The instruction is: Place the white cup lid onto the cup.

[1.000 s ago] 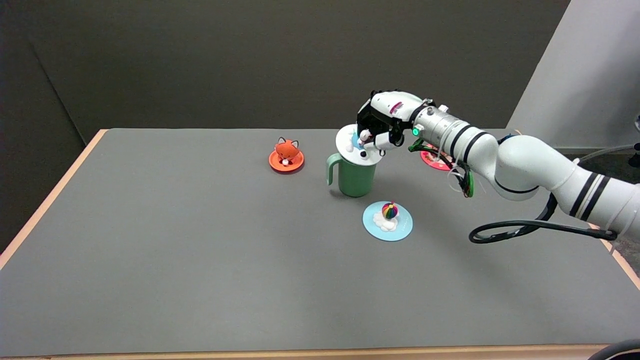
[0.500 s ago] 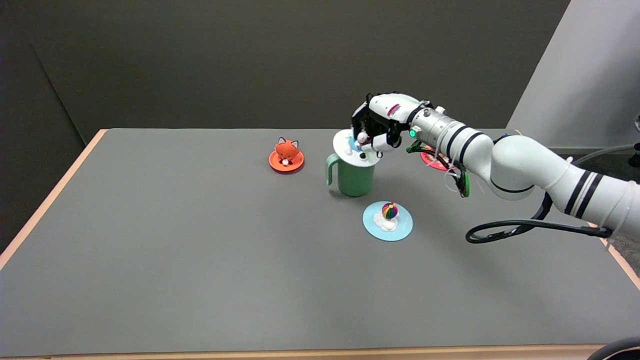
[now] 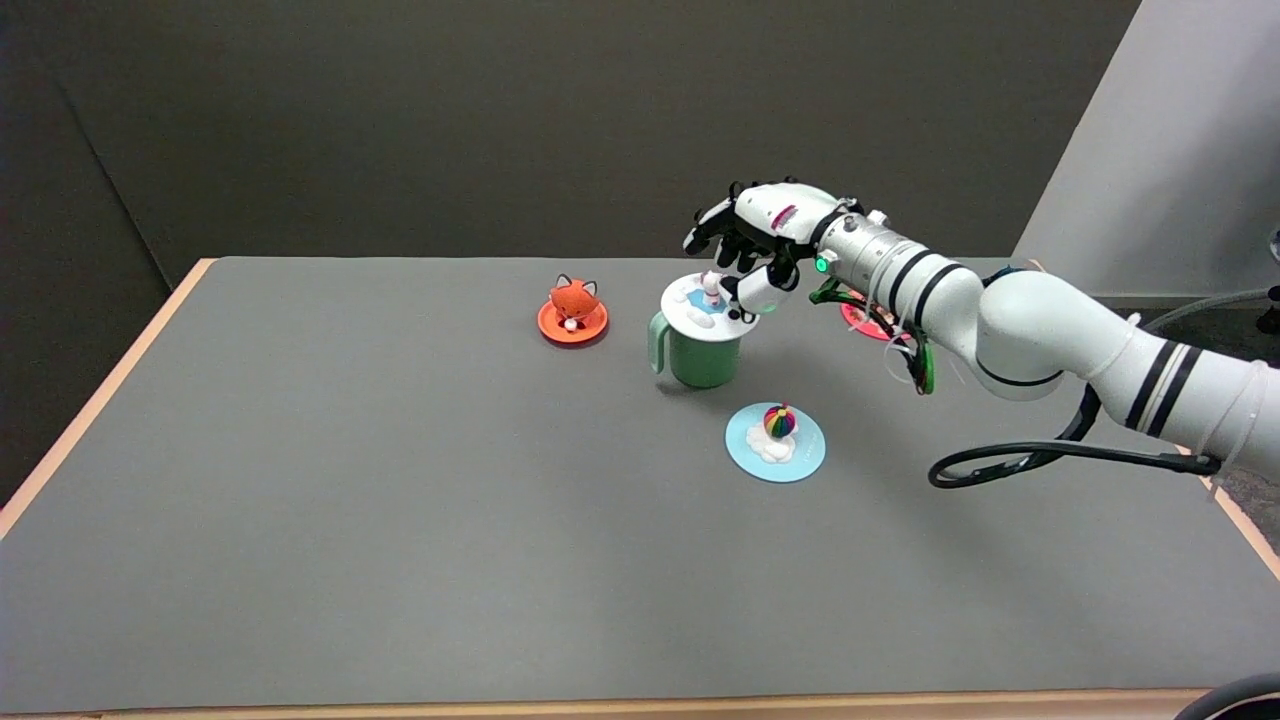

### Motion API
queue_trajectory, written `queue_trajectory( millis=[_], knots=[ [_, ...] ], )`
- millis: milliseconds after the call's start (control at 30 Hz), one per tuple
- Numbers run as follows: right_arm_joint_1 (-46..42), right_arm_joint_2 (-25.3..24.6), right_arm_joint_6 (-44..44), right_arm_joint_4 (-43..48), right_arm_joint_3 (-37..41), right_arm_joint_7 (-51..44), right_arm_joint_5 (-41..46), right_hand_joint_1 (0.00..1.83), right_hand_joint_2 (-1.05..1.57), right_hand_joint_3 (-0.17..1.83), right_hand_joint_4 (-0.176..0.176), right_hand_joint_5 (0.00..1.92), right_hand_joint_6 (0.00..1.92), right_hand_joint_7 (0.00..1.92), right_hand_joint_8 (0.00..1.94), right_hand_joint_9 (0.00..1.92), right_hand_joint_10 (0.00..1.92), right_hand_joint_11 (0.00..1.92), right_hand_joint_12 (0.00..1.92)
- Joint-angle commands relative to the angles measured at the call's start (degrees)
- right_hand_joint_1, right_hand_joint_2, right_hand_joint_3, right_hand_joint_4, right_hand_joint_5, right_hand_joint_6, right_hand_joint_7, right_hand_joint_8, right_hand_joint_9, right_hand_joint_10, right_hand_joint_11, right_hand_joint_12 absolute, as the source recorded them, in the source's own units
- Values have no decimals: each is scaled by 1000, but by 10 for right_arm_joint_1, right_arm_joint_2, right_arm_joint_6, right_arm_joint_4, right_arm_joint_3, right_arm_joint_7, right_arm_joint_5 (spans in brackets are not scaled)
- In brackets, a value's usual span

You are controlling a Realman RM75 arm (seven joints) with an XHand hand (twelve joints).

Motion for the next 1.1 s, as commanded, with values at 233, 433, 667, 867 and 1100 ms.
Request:
queue_trajectory(
  millis=[233, 433, 667, 867, 1100],
  knots=[
    [-33, 13, 37, -39, 81, -2, -67, 931, 684, 952, 94, 659, 170, 935, 191, 1019, 312, 517, 1453],
    [-56, 37, 70, -54, 109, -6, -100, 913, 679, 965, 114, 659, 176, 904, 188, 982, 268, 507, 1347],
    [-118, 60, 103, -59, 163, -22, -93, 926, 717, 880, 149, 675, 195, 883, 216, 944, 238, 616, 1138],
    [-216, 69, 131, -54, 242, -31, -92, 930, 714, 880, 170, 702, 196, 882, 215, 942, 233, 645, 1073],
    [-320, 69, 147, -53, 322, -66, -79, 892, 695, 962, 176, 733, 214, 902, 198, 938, 245, 662, 1012]
  ],
)
